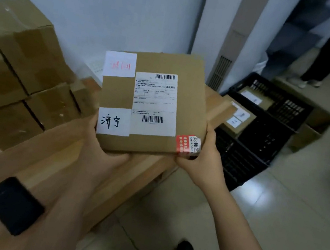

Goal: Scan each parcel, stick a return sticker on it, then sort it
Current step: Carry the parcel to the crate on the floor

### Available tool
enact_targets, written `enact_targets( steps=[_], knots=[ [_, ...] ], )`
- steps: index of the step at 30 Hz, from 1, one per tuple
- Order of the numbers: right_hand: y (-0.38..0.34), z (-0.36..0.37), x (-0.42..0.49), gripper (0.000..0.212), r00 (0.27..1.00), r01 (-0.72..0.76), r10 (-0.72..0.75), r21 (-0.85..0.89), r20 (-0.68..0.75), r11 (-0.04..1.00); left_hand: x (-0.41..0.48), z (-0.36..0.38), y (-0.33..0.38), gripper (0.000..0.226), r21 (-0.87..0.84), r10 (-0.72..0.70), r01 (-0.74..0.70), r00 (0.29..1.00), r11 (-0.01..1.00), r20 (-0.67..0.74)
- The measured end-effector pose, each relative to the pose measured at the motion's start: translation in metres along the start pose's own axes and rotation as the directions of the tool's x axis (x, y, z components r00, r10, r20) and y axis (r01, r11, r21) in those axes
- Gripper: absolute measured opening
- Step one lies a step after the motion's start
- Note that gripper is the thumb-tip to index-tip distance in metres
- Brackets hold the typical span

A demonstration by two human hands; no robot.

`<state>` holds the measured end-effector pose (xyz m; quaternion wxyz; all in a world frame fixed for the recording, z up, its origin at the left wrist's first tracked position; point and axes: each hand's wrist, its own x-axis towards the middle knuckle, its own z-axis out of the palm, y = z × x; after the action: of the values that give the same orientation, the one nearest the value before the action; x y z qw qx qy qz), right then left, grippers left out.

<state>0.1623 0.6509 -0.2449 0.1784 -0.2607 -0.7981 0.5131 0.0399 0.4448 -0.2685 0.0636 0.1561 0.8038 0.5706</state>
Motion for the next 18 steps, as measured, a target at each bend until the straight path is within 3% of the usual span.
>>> enact_targets(
  steps=[11,18],
  knots=[
    [0.065,-0.153,-0.054,0.116,0.938,-0.112,0.099,-0.021,-0.333,0.993,-0.023,0.159,0.079,0.110,-0.021,0.166,-0.168,0.936,0.986,0.309],
    [0.129,-0.285,-0.079,0.109,0.883,-0.174,0.161,0.010,-0.442,0.985,-0.069,0.302,0.129,0.108,-0.058,0.248,-0.247,0.870,0.967,0.425]
  ],
)
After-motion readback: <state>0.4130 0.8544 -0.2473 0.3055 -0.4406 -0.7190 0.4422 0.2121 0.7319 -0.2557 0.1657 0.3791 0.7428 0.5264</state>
